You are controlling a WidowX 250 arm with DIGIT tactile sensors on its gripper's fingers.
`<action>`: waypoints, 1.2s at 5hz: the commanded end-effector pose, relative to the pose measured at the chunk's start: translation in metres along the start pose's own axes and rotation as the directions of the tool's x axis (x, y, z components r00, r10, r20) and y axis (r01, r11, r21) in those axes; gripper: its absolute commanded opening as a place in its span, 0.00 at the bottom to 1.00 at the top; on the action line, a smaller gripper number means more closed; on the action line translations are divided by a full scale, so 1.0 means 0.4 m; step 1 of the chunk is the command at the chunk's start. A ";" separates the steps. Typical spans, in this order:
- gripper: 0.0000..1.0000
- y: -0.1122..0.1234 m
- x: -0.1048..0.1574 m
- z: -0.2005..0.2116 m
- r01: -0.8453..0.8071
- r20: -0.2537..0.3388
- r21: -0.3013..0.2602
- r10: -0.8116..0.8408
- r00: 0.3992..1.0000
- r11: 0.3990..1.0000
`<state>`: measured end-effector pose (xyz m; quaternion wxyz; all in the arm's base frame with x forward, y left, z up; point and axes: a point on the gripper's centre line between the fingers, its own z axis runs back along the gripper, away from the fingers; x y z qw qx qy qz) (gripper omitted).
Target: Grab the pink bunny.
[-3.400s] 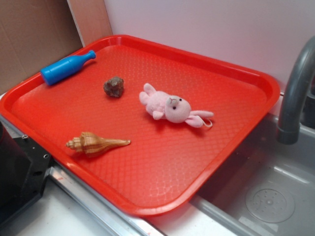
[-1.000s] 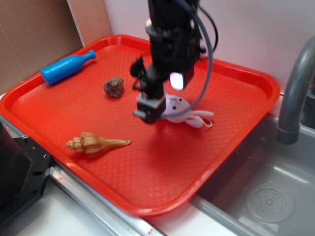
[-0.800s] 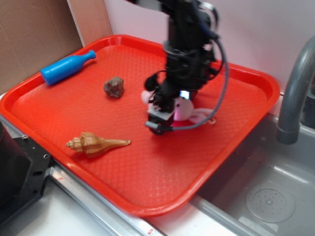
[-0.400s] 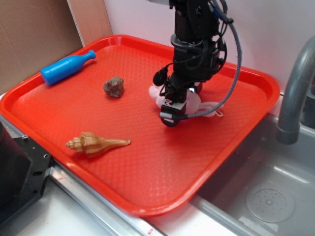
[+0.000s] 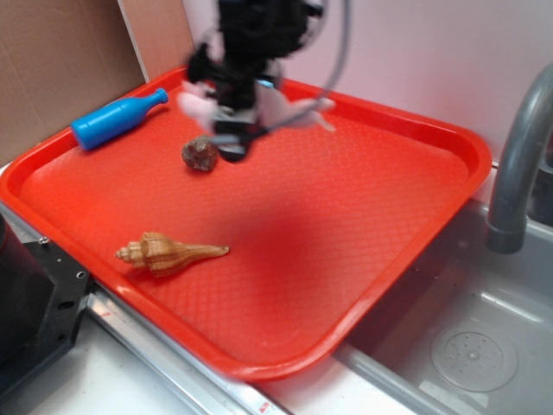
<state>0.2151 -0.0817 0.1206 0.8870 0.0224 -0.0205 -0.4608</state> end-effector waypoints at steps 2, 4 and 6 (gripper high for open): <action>0.00 -0.011 -0.125 0.099 -0.599 -0.039 -0.030 0.598 0.800 0.800; 0.00 0.013 -0.176 0.105 -0.873 -0.005 -0.057 0.875 0.485 0.484; 0.00 0.028 -0.172 0.098 -0.909 -0.013 -0.054 0.910 0.415 0.414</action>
